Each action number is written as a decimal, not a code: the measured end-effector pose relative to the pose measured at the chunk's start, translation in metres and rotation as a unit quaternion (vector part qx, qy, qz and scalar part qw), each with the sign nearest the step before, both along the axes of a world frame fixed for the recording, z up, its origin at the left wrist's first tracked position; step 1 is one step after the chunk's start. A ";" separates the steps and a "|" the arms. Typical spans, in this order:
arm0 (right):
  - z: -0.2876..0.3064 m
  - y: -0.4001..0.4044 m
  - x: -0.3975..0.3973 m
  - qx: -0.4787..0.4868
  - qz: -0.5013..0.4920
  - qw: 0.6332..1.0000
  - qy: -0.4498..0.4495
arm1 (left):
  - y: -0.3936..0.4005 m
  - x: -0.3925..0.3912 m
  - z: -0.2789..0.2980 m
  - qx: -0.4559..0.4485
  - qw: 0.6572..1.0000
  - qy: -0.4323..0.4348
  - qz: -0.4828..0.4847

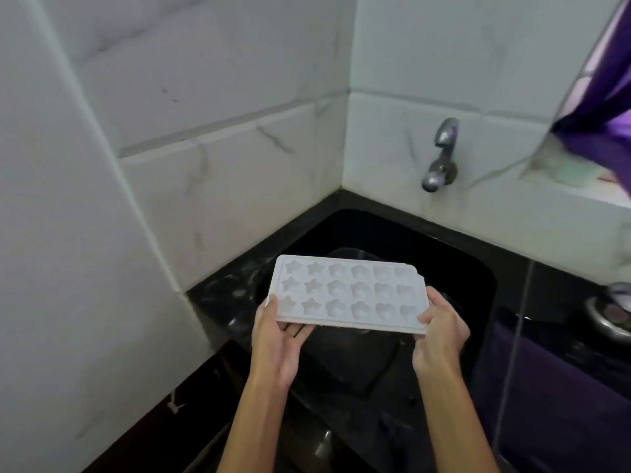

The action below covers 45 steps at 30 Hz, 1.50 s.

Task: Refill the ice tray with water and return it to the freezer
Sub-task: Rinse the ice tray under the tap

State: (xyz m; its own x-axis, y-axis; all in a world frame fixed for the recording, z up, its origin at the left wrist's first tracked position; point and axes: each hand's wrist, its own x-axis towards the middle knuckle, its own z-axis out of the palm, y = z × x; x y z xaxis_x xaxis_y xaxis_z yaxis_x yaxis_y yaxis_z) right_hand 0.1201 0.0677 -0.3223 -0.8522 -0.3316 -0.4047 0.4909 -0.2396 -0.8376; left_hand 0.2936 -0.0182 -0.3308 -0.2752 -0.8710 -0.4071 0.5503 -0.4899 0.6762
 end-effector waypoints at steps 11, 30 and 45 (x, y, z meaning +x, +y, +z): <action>0.010 -0.044 -0.106 0.260 -0.079 0.942 0.199 | -0.096 -0.140 -0.014 0.011 0.985 0.028 -0.169; 0.044 -0.223 -0.254 0.022 0.072 0.997 0.033 | -0.144 -0.246 -0.021 -0.024 0.973 0.033 -0.228; 0.035 -0.211 -0.214 0.381 0.075 0.843 0.372 | -0.129 -0.266 -0.023 0.030 0.971 0.040 -0.235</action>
